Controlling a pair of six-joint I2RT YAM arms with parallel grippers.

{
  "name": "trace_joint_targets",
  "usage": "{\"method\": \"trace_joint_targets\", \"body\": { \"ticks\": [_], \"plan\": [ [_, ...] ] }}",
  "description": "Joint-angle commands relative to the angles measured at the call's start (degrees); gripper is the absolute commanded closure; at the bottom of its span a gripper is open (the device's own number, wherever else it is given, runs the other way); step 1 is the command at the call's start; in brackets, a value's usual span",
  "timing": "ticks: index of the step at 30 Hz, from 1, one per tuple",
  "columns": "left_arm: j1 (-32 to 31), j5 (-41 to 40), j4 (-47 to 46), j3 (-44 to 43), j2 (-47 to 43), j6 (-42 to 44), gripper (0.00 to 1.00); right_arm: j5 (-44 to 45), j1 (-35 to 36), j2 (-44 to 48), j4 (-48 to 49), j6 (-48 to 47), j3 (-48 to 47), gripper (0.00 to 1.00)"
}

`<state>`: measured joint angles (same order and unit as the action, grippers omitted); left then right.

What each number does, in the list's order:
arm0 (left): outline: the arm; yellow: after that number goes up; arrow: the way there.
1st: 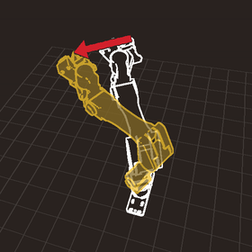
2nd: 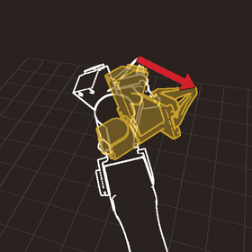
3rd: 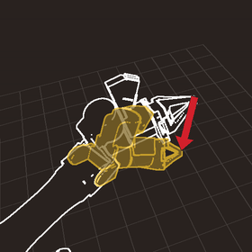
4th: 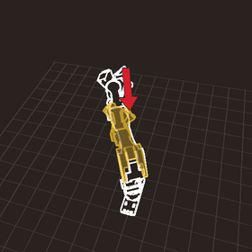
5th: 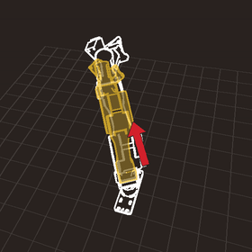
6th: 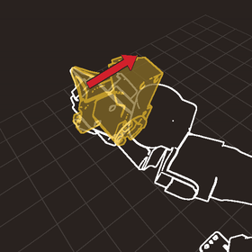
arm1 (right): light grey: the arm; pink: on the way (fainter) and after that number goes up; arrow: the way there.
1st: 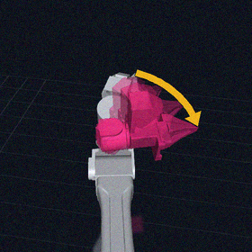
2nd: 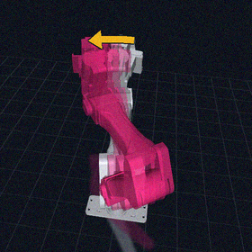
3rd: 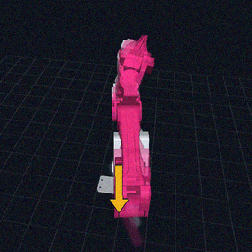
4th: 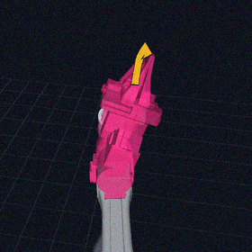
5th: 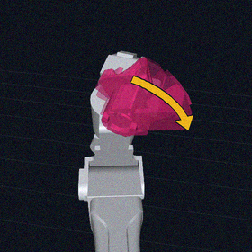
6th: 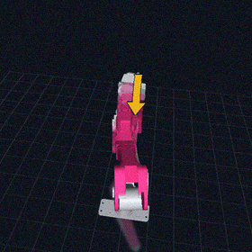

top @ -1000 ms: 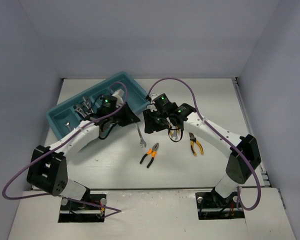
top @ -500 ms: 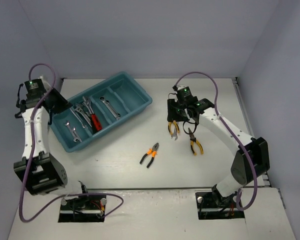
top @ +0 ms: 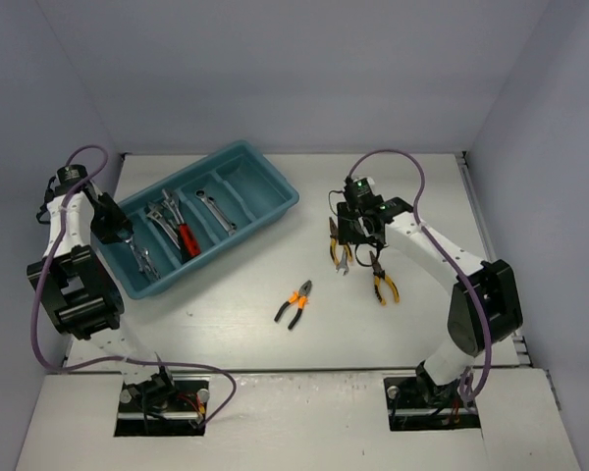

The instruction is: Sort the tools into containers

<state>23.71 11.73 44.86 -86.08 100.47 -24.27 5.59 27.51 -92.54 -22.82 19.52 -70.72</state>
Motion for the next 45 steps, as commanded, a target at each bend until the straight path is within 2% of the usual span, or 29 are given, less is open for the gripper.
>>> {"method": "trace_joint_targets", "body": {
  "ticks": [1, 5, 9, 17, 26, 33, 45],
  "plan": [
    [-0.2, -2.1, 0.0, -3.3, -3.0, 0.6, 0.59, 5.2, -1.4, -5.1, 1.3, 2.6, -2.5, 0.61],
    [-0.2, -1.5, 0.7, -3.5, -5.3, 0.7, 0.47, 6.9, -1.9, -9.2, 1.8, 3.8, -4.7, 0.62],
    [-2.0, 0.3, 0.9, -2.6, -10.1, -0.2, 0.41, 7.1, -3.0, -13.5, 2.6, 3.4, -7.3, 0.68],
    [-14.8, 0.8, 0.8, 1.2, -20.8, 1.3, 0.40, 6.1, -5.1, -19.5, 4.0, 0.5, -10.7, 0.71],
    [-25.7, 2.3, 0.9, 8.4, -30.1, 1.1, 0.39, 1.7, -4.7, -22.5, 6.4, -0.1, -10.4, 0.69],
    [-30.4, 2.6, 0.8, 11.1, -30.8, 0.4, 0.39, 0.4, -3.6, -21.9, 6.7, 1.3, -11.2, 0.65],
    [-32.4, 2.9, 0.8, 11.4, -29.3, 0.6, 0.39, 0.3, -1.8, -19.6, 6.7, 3.4, -10.9, 0.64]
  ]
}}
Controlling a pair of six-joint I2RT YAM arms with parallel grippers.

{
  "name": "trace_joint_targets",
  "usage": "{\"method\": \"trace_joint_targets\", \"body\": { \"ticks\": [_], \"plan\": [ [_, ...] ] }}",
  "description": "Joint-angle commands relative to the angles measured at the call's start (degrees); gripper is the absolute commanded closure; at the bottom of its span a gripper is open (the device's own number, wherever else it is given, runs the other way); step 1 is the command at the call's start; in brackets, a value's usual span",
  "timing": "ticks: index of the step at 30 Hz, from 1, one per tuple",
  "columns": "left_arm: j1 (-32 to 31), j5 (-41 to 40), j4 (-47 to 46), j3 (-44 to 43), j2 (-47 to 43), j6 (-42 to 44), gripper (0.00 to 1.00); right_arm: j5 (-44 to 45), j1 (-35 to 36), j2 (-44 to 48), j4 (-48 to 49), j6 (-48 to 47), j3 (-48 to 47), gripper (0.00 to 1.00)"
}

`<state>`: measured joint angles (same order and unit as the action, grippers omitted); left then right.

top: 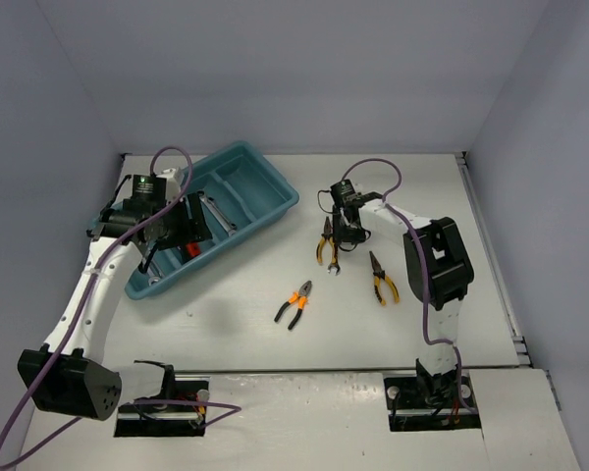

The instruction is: Sort the tools into containers

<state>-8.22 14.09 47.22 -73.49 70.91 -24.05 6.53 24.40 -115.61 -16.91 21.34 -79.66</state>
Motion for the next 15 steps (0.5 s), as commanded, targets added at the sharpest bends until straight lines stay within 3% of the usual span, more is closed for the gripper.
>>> {"method": "trace_joint_targets", "body": {
  "ticks": [1, 15],
  "plan": [
    [-0.7, 0.6, -1.6, -1.3, 0.5, 0.4, 0.39, -0.6, 1.4, 3.5, 0.8, 1.7, -2.0, 0.64],
    [-1.6, 0.5, -1.6, -2.0, 2.2, 0.3, 0.39, 2.8, 2.0, 5.5, 0.6, 2.8, -2.3, 0.63]
  ]
}}
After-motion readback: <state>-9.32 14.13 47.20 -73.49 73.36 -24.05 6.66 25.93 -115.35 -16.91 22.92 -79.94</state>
